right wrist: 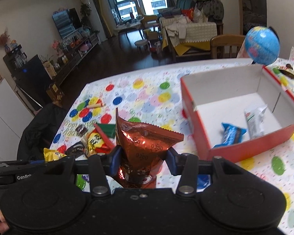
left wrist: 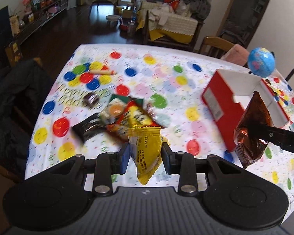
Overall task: Organize snacks
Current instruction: 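Carry both packets into the red box and open both tools to release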
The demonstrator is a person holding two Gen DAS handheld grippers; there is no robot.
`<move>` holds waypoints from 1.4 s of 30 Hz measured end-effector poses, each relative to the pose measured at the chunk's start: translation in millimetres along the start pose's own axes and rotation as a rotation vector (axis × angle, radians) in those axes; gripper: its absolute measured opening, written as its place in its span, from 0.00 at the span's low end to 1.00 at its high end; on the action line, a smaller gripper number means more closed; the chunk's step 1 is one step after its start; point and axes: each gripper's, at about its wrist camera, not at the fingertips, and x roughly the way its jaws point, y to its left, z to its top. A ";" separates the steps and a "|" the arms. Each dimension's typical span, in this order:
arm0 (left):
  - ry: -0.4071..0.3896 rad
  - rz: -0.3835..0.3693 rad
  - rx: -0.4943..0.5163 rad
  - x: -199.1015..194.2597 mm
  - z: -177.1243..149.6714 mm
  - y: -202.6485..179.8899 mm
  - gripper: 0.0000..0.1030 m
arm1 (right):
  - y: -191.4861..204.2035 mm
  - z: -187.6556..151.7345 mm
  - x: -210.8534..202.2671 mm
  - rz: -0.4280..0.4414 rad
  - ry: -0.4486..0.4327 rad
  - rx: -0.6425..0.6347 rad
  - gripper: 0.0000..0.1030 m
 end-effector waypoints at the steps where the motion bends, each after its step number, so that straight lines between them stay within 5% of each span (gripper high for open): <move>1: -0.004 -0.003 0.009 -1.3 1.7 -7.0 0.33 | -4.0 2.4 -3.3 -0.002 -0.009 0.001 0.44; 17: -0.067 -0.038 0.121 4.8 45.4 -119.3 0.33 | -91.5 39.2 -28.8 -0.055 -0.087 0.018 0.44; 42: 0.003 -0.074 0.207 101.7 86.6 -246.3 0.33 | -223.4 84.3 9.9 -0.130 -0.046 -0.004 0.44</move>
